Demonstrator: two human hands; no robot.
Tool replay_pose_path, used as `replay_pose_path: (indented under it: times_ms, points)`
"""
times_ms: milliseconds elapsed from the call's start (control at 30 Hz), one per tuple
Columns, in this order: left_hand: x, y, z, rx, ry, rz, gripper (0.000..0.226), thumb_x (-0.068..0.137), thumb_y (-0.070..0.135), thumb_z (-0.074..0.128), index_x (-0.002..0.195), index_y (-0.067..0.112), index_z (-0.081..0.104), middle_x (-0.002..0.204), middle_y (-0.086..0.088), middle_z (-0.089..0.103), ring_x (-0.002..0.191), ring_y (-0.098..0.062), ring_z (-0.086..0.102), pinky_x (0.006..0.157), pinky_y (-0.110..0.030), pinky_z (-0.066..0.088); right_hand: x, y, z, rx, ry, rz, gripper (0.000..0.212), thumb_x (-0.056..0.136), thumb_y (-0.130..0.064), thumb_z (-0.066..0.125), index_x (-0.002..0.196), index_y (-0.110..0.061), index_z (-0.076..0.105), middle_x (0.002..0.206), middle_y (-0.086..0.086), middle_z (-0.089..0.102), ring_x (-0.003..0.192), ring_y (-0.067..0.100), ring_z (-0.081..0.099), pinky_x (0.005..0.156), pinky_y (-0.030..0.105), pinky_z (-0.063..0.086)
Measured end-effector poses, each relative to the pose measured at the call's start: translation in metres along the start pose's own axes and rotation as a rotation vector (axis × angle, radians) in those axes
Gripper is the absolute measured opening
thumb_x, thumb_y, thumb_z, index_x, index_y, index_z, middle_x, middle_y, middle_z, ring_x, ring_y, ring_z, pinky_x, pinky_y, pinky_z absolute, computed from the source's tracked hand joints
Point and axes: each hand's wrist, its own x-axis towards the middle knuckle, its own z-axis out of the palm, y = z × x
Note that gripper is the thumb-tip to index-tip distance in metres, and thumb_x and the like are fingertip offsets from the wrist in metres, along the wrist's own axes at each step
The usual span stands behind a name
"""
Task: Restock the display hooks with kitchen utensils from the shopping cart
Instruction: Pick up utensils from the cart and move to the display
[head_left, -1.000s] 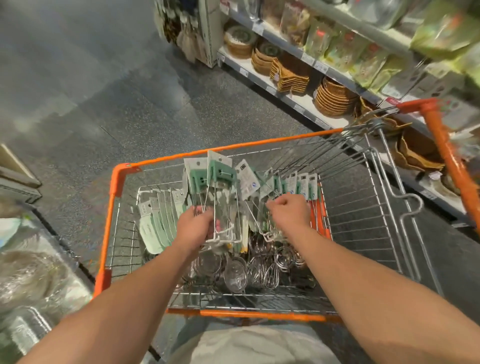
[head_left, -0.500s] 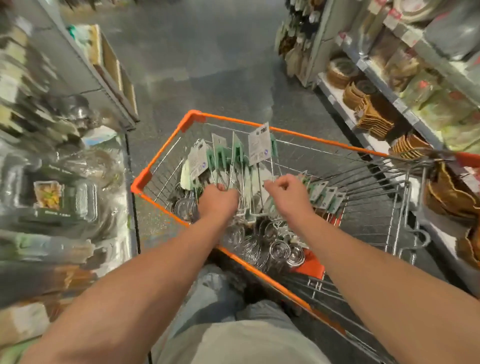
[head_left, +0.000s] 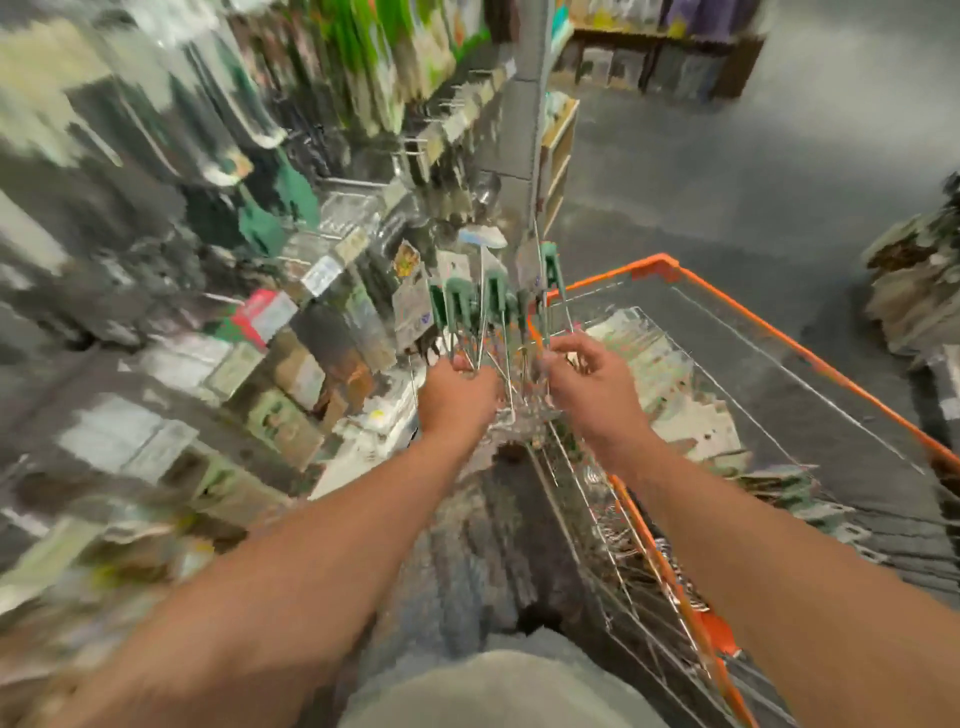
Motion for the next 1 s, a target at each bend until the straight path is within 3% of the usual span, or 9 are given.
replay_pose_path:
  times_ms: [133,233,300,433,500,600,700,833,1000]
  points:
    - [-0.022,-0.031,-0.073,-0.086,0.121,-0.041,0.024,0.080,0.027,0.068,0.102,0.019,0.061,0.087,-0.002,0.069,0.074,-0.022,0.065,0.068,-0.038,0.055,-0.044,-0.014,0.073,-0.196,-0.148,-0.179,0.006,0.084,-0.045,0.070,0.083,-0.046,0.064,0.133,-0.001,0.058,0.117,0.017,0.051,0.109,0.052,0.045]
    - [-0.041,-0.065,-0.122,-0.166,0.201,-0.106,0.044,0.067,0.041,0.060,0.105,0.019,0.066,0.094,-0.003,0.073,0.085,-0.028,0.070,0.081,-0.045,0.060,-0.085,-0.028,0.116,-0.261,-0.227,-0.279,0.019,0.092,-0.026,0.073,0.086,-0.038,0.061,0.157,0.007,0.040,0.145,0.009,0.033,0.109,0.019,0.028]
    - [-0.057,-0.090,-0.155,-0.228,0.249,-0.162,0.042,0.070,0.039,0.061,0.107,0.021,0.065,0.098,-0.004,0.073,0.087,-0.028,0.070,0.084,-0.047,0.060,-0.112,-0.036,0.143,-0.256,-0.334,-0.248,0.015,0.094,-0.028,0.069,0.085,-0.037,0.062,0.164,0.005,0.034,0.149,0.008,0.028,0.105,0.012,0.027]
    - [-0.092,-0.137,-0.212,-0.340,0.380,-0.233,0.019,0.096,0.016,0.065,0.113,0.020,0.057,0.092,-0.002,0.067,0.070,-0.016,0.061,0.066,-0.035,0.055,-0.156,-0.033,0.189,-0.281,-0.604,-0.244,0.009,0.105,-0.034,0.055,0.100,-0.037,0.061,0.169,-0.004,0.025,0.153,0.005,0.017,0.120,0.036,0.017]
    - [-0.109,-0.159,-0.236,-0.351,0.473,-0.245,0.017,0.095,0.018,0.066,0.111,0.019,0.060,0.091,-0.001,0.068,0.072,-0.018,0.064,0.071,-0.039,0.059,-0.181,-0.029,0.212,-0.295,-0.712,-0.316,0.009,0.107,-0.034,0.050,0.115,-0.035,0.055,0.171,-0.003,0.017,0.149,-0.001,0.014,0.120,0.035,0.020]
    - [-0.129,-0.180,-0.265,-0.395,0.590,-0.266,0.018,0.089,0.026,0.069,0.105,0.023,0.065,0.098,-0.005,0.074,0.080,-0.024,0.069,0.081,-0.048,0.061,-0.210,-0.029,0.247,-0.218,-0.865,-0.345,0.017,0.107,-0.037,0.051,0.122,-0.042,0.046,0.172,-0.005,0.009,0.138,0.009,0.043,0.110,0.033,0.040]
    - [-0.145,-0.194,-0.292,-0.461,0.704,-0.294,0.015,0.086,0.027,0.068,0.100,0.025,0.064,0.093,-0.002,0.073,0.081,-0.026,0.071,0.082,-0.049,0.062,-0.228,-0.032,0.279,-0.078,-0.963,-0.282,0.057,0.099,-0.034,0.064,0.142,-0.050,0.031,0.170,-0.004,0.014,0.148,0.023,0.037,0.120,0.052,0.035]
    - [-0.165,-0.209,-0.321,-0.493,0.841,-0.282,0.015,0.095,0.017,0.065,0.095,0.030,0.057,0.087,0.000,0.069,0.071,-0.018,0.063,0.075,-0.039,0.056,-0.243,-0.048,0.309,-0.019,-1.087,-0.005,0.114,0.087,-0.026,0.082,0.162,-0.041,-0.002,0.172,-0.006,0.005,0.154,0.021,0.020,0.124,0.051,0.024]
    - [-0.180,-0.211,-0.344,-0.513,0.967,-0.240,0.022,0.097,0.017,0.069,0.085,0.032,0.058,0.084,0.006,0.069,0.070,-0.015,0.062,0.065,-0.029,0.050,-0.250,-0.068,0.342,-0.096,-1.278,0.224,0.112,0.083,-0.017,0.084,0.164,-0.017,0.008,0.161,0.010,0.038,0.142,0.031,0.043,0.117,0.046,0.032]
